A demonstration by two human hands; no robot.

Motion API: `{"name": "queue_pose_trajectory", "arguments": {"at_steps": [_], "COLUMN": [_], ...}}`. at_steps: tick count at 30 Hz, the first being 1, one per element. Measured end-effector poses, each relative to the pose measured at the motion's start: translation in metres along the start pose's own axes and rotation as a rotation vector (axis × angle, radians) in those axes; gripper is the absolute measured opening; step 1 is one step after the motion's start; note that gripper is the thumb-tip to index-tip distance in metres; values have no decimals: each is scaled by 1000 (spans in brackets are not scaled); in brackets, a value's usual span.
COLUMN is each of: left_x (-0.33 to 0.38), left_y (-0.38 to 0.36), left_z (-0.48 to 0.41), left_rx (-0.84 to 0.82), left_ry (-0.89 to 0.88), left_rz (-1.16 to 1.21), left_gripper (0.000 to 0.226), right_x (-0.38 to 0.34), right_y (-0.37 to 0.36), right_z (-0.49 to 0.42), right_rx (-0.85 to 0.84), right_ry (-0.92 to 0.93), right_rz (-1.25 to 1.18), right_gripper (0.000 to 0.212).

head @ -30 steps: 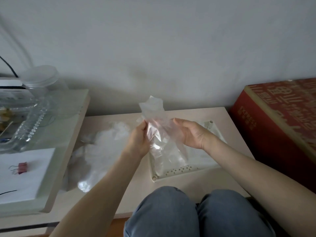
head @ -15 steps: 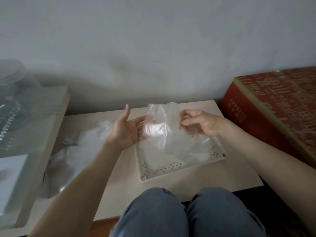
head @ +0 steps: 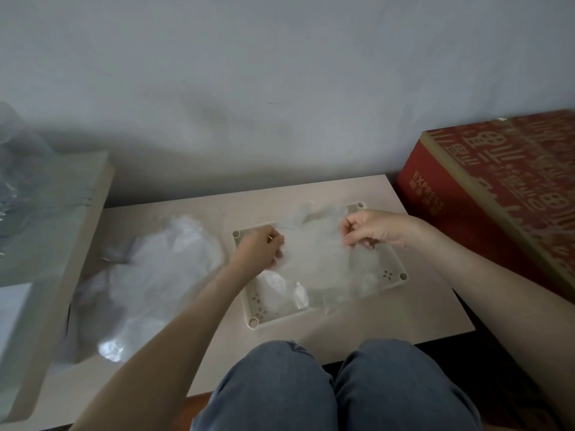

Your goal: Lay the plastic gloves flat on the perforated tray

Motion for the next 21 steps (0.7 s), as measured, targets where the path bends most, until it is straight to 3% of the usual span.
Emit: {"name": "queue_pose_trajectory", "arguments": {"at_steps": [3, 7, 9, 11, 17, 21], "left_x": [8, 17, 22, 27, 34, 30], "left_y": [3, 6, 2, 0, 1, -1], "left_z": [1, 13, 23, 29, 35, 33], "left_rx": [175, 316, 305, 253, 188, 124], "left_ry": [-121, -311, -470, -556, -624, -620], "left_rz": [-328, -419, -380, -319, -214, -203], "left_gripper": [20, 24, 20, 15, 30, 20], "right_x": [3, 3, 3, 1, -18, -24], "right_y": [-2, -9, -17, -23, -36, -31], "right_z": [-4, -10, -11, -13, -25, -32], "right_rx": [36, -10, -100, -154, -67, -2], "right_ry": [10, 20, -27, -73, 46, 139], "right_rz": [49, -78, -173, -185, -623, -773], "right_gripper": [19, 18, 11, 27, 52, 56]}}
Point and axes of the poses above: each hand's wrist, its own z-axis away from the middle knuckle, its own y-axis out of the back of the hand, x = y × z, the point moved 6 cm from there along -z, towards the middle knuckle, and after that the axes turned 11 degrees about y, right-handed, at the moved point
